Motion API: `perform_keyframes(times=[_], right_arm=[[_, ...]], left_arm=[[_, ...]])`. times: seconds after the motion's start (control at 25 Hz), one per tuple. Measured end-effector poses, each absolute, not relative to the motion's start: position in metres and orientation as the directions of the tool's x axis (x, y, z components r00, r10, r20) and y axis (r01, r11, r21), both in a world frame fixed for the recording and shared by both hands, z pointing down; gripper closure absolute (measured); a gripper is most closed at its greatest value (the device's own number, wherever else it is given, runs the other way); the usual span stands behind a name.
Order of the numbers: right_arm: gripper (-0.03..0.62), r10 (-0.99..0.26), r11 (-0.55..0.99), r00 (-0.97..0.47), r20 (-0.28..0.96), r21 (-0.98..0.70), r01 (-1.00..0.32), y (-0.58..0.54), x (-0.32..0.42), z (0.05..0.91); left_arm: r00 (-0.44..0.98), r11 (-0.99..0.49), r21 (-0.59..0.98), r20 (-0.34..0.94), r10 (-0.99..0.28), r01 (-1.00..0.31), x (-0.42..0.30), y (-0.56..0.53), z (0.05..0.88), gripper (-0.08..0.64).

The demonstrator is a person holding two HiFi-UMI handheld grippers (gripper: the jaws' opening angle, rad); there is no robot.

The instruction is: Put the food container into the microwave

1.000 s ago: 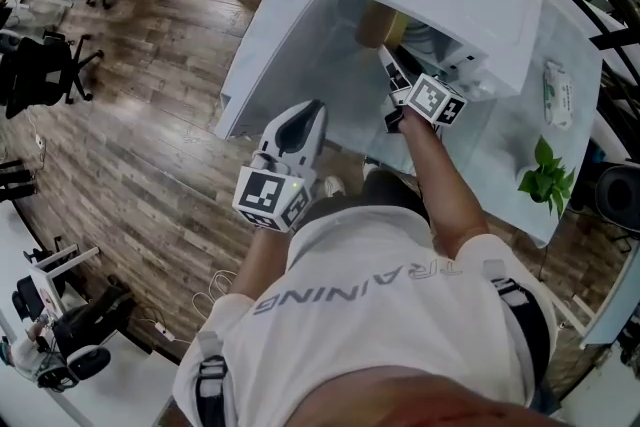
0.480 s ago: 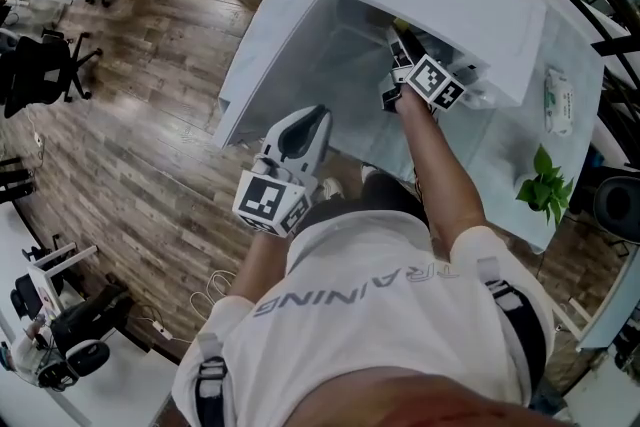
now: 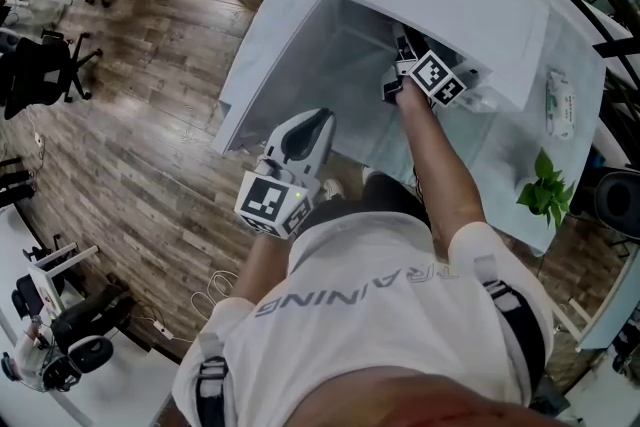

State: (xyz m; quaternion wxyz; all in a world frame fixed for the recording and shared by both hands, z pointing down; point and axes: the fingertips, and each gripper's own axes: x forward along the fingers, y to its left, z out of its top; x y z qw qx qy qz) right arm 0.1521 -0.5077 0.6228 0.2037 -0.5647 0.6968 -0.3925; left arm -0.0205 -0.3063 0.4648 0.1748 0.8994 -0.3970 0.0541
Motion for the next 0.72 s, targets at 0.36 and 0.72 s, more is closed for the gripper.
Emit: perform_keyframes(times=[0.36, 0.72], right_arm=[[0.385, -0.95, 0.053, -0.271, 0.153, -0.779, -0.625, -0.514, 0.152, 0.622], [0.359, -0.946, 0.053, -0.27, 0.18, -0.736, -0.675, -0.514, 0.148, 0.623]], left_arm=[[0.709, -0.655, 0.272, 0.247, -0.661, -0.705, -0.01, -0.306, 0.467, 0.508], [0.706, -0.649, 0.278, 0.248, -0.664, -0.708, -0.017, -0.308, 0.465, 0.508]])
